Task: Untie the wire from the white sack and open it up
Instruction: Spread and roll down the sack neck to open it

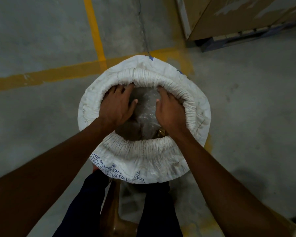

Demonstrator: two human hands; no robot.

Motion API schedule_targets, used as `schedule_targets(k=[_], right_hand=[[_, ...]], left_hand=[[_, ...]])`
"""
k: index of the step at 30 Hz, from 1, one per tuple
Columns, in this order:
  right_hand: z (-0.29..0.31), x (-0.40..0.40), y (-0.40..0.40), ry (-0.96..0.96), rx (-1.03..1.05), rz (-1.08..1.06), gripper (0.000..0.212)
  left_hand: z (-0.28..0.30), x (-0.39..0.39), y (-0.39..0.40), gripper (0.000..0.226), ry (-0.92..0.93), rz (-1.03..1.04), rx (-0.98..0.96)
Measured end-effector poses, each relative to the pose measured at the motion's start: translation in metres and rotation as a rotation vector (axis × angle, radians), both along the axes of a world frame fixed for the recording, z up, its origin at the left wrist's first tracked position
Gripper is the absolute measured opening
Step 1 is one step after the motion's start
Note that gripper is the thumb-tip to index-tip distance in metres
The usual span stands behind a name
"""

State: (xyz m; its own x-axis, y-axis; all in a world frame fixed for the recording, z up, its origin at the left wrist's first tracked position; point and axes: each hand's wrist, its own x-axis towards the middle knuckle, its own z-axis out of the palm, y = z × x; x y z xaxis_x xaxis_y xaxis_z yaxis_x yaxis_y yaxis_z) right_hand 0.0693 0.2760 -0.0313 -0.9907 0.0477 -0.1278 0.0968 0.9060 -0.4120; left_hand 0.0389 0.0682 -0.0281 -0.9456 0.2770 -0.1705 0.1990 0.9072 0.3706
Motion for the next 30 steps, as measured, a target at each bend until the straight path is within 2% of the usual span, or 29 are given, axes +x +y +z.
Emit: schedule_targets(k=[3,5,8,13,16,18,21,24,28,30], right_hand=[[0.005,0.002,0.002,0.006,-0.292,-0.001,0.052],[0.011,0.014,0.006,-0.023,-0.332,0.025,0.053],[0.017,0.04,0.015,-0.093,-0.269,0.165,0.057],[0.012,0.075,0.033,-0.393,-0.097,0.531,0.05],[0.011,0.081,0.035,-0.407,0.07,0.648,0.066],[0.013,0.085,0.037,-0.365,0.145,0.706,0.072],[0.016,0.093,0.041,-0.226,0.189,0.793,0.064],[0.018,0.105,0.044,-0.071,0.122,0.802,0.046],[0.009,0.138,0.057,0.197,0.149,0.716,0.028],[0.006,0.157,0.057,0.267,0.139,0.643,0.035]], left_hand=[[0.002,0.008,-0.004,0.058,-0.005,-0.054,0.027],[0.002,0.02,-0.011,0.051,-0.028,-0.115,-0.015],[-0.004,0.041,-0.026,0.046,-0.075,-0.31,-0.1],[-0.017,0.076,-0.049,0.034,-0.029,-0.659,-0.049],[-0.022,0.085,-0.057,0.042,-0.015,-0.74,-0.07],[-0.022,0.085,-0.056,0.053,-0.02,-0.771,-0.039],[-0.018,0.088,-0.053,0.06,-0.083,-0.785,0.11],[-0.012,0.1,-0.061,0.047,0.019,-0.714,0.216],[-0.006,0.124,-0.082,0.026,0.213,-0.631,0.262],[0.001,0.134,-0.086,0.016,0.259,-0.565,0.262]])
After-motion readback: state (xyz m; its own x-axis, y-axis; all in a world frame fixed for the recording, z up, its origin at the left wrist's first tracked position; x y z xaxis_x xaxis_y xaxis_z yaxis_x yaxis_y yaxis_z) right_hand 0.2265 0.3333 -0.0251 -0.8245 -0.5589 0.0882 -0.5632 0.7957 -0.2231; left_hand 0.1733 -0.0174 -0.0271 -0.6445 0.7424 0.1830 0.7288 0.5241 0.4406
